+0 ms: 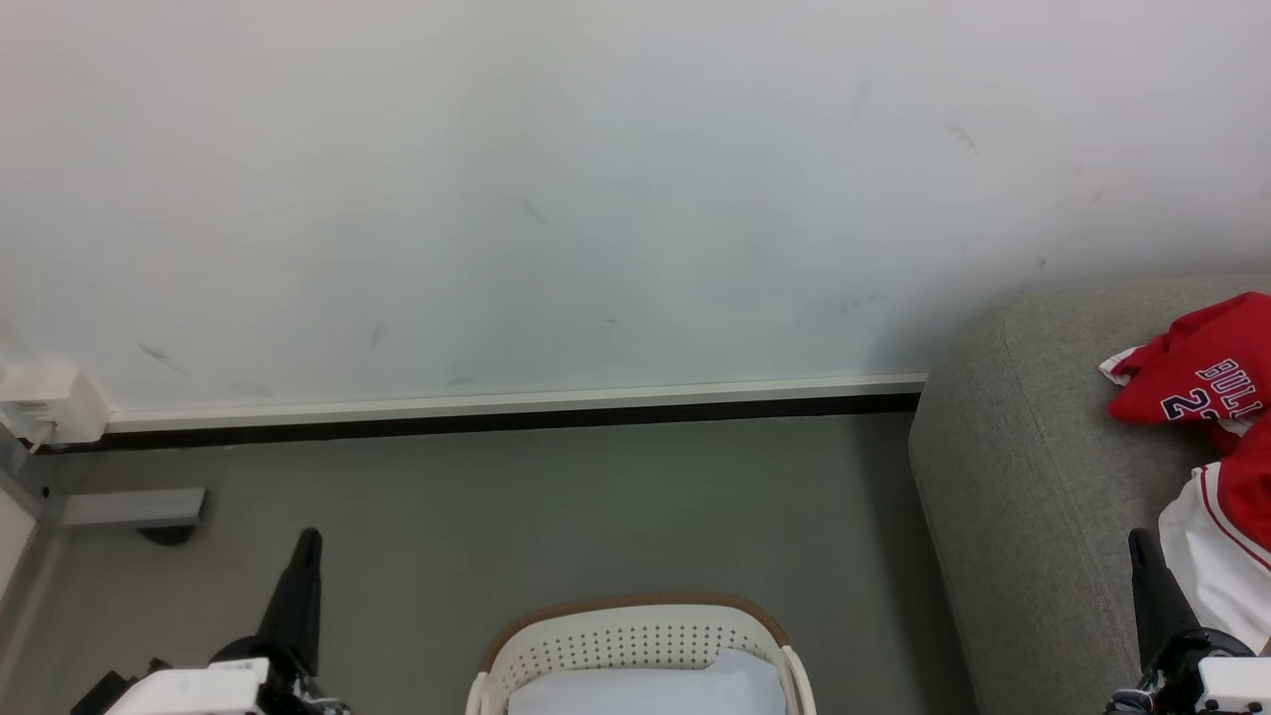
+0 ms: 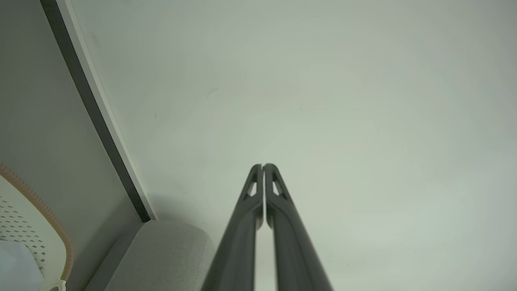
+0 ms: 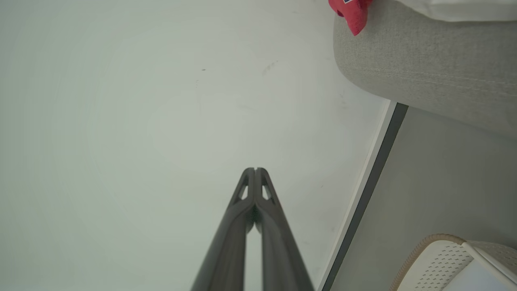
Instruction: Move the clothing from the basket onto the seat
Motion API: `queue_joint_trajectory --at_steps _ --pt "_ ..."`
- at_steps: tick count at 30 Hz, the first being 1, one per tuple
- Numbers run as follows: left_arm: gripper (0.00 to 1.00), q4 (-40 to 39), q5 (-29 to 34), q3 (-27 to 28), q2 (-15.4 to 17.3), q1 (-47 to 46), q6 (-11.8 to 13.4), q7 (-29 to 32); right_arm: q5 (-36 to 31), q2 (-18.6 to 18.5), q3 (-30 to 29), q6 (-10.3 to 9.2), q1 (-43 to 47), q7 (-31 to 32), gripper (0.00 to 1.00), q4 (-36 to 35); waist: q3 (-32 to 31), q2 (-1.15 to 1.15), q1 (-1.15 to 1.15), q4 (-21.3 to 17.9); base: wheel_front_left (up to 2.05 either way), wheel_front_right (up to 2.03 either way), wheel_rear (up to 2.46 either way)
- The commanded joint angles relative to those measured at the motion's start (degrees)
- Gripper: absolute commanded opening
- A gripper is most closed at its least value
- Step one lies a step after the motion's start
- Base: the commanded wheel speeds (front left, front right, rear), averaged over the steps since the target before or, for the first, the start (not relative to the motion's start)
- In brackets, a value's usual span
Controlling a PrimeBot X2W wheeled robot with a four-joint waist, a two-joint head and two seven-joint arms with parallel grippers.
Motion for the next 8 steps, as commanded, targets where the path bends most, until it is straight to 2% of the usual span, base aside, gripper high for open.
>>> queue_joint_trajectory --at_steps 1,8 --pt "0.00 -0.2 -0.8 0.2 0.1 -0.4 -0.1 0.2 0.0 0.0 -0.2 -0.12 -0.7 0.2 0.00 -0.2 0.0 0.00 0.00 0.0 0.00 0.00 0.00" --pt "0.00 -0.2 -0.8 0.2 0.1 -0.4 -0.1 0.2 0.0 0.0 -0.2 -0.12 -0.7 0.2 0.00 -0.2 0.0 0.00 0.00 0.0 0.00 0.00 0.00"
